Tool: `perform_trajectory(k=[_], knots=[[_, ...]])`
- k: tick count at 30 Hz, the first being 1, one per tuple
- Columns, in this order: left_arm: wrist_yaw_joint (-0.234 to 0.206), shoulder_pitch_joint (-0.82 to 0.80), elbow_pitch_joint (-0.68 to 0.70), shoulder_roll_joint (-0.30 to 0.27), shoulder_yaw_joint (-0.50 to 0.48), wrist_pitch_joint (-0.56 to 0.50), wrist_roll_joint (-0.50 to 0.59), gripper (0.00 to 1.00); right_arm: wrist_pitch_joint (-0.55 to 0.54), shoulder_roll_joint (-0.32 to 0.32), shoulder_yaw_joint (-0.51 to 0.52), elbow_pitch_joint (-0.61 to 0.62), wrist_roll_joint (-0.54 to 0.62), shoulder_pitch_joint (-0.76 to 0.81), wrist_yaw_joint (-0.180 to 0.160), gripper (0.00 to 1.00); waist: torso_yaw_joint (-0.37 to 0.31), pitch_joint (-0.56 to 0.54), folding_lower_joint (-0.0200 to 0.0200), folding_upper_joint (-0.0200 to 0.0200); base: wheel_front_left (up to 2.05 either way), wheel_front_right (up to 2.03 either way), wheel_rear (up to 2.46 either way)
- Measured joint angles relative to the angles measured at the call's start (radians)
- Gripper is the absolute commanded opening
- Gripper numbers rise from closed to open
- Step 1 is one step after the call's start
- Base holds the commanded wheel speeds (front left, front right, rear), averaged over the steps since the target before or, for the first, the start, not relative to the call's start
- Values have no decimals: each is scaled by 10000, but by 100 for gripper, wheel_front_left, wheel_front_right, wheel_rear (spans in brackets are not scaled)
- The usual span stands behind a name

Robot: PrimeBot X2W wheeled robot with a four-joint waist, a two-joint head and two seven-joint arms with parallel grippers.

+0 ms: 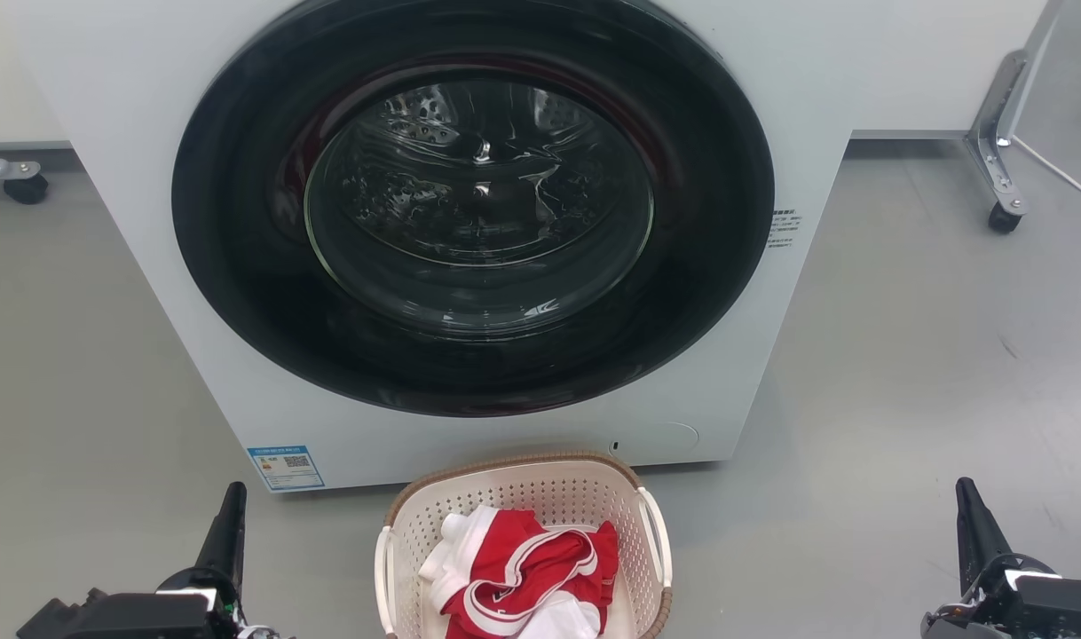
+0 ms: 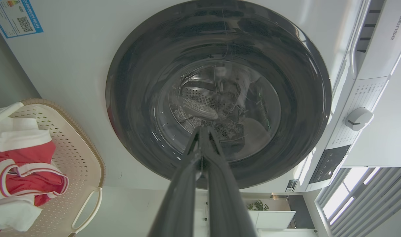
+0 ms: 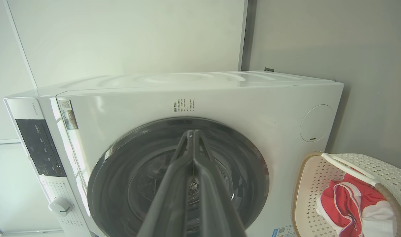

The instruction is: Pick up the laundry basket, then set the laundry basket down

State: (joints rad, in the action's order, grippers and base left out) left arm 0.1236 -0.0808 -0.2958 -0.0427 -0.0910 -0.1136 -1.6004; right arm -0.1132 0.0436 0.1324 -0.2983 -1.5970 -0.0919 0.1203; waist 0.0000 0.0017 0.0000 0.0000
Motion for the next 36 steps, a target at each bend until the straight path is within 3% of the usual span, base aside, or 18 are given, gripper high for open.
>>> perform_trajectory(k=[36], knots=[[0,0,2,0,0,0,0,0,0,0,0,2,-2,1,0,0,0,2,0,0,0,0,0]])
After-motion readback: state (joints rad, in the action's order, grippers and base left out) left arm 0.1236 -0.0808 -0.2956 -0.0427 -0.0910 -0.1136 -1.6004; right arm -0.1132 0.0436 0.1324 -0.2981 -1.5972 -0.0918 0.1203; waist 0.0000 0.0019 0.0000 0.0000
